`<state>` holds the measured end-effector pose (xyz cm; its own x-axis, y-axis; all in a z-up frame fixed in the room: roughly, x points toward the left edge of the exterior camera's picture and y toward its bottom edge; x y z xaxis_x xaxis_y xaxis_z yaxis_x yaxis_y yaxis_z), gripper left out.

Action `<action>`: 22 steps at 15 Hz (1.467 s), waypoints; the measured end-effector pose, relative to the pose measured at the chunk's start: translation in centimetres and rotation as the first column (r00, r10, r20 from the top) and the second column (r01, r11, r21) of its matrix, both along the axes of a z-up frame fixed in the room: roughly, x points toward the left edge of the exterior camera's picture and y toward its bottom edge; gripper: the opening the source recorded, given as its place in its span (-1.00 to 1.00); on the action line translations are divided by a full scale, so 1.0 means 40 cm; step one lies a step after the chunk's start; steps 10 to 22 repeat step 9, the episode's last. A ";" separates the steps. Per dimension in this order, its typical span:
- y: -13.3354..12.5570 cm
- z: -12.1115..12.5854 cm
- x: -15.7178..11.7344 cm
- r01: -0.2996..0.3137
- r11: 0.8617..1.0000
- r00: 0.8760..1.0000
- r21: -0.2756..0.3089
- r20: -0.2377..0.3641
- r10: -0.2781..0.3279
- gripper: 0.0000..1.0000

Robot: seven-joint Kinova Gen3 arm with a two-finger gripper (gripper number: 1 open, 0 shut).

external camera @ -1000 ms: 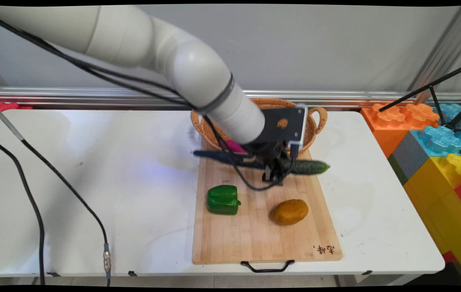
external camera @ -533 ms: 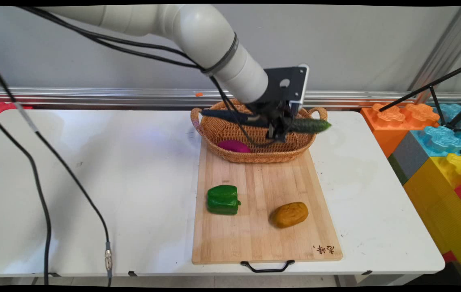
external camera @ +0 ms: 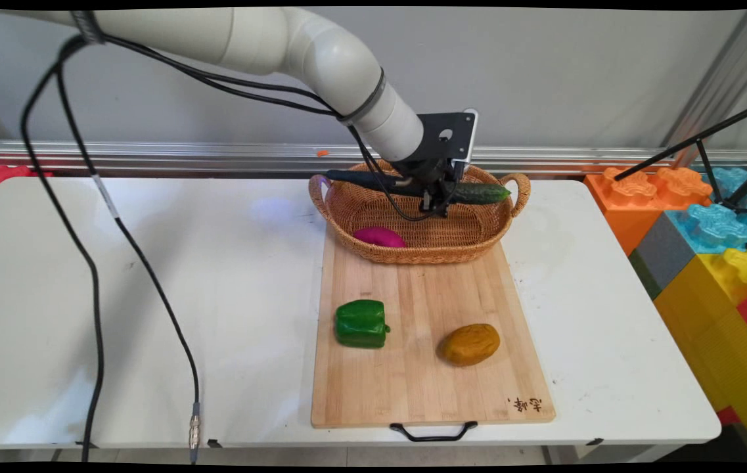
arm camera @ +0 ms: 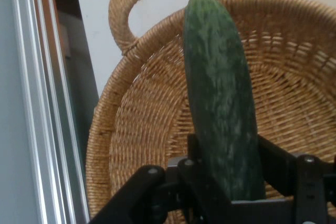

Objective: Place the picked object in the vegetable basket

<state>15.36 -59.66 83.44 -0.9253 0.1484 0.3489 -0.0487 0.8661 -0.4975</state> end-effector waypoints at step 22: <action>-0.076 -0.028 0.004 0.000 1.000 0.999 0.003 -0.042 0.000 1.00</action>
